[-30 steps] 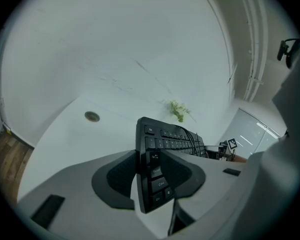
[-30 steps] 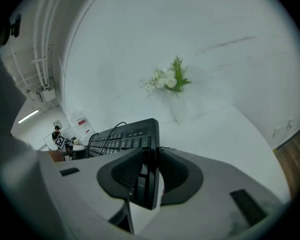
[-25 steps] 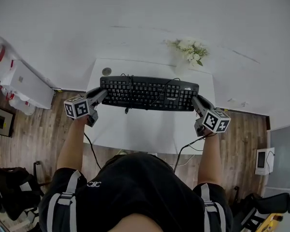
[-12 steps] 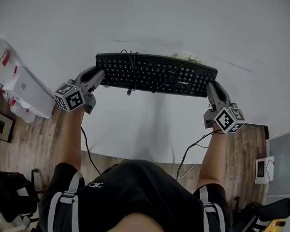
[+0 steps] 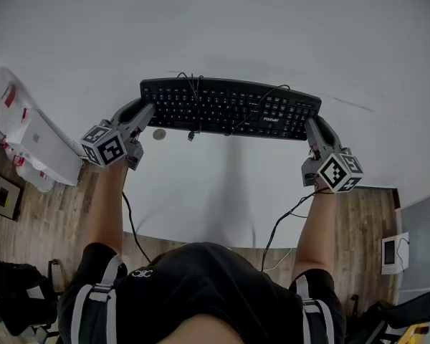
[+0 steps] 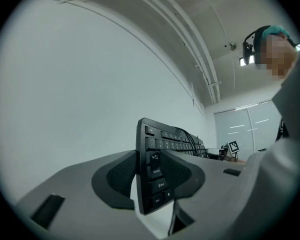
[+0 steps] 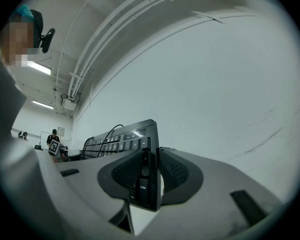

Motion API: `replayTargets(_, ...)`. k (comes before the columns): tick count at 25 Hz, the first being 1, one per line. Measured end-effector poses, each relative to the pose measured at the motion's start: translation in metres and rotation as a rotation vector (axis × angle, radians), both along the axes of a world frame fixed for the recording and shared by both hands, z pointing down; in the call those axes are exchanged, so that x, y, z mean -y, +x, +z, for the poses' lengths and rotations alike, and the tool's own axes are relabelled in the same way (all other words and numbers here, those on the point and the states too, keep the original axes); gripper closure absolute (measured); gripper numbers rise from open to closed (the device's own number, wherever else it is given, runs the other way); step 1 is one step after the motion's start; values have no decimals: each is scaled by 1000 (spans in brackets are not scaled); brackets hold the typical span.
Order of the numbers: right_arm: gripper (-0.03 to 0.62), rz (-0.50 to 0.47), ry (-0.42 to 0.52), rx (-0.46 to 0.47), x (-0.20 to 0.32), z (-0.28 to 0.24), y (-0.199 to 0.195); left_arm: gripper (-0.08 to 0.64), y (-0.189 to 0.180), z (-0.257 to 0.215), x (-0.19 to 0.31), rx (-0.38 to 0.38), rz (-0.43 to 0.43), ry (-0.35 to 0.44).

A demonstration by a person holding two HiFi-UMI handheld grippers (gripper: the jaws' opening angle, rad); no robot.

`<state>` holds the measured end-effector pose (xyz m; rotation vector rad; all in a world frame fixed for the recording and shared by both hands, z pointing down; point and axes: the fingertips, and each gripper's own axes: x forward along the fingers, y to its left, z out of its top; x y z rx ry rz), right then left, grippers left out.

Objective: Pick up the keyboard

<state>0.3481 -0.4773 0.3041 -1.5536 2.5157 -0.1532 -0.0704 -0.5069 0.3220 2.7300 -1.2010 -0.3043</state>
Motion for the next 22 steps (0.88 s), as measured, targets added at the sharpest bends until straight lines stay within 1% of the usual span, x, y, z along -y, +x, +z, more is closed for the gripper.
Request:
replayTargets(16,485,-1,-8,25,0,2,0,410,0,-6,-2,14,-4,0)
replayTargets(22,486,-6,-12,18,-3,0,-1,410,-1,-10,-6,17,3,2)
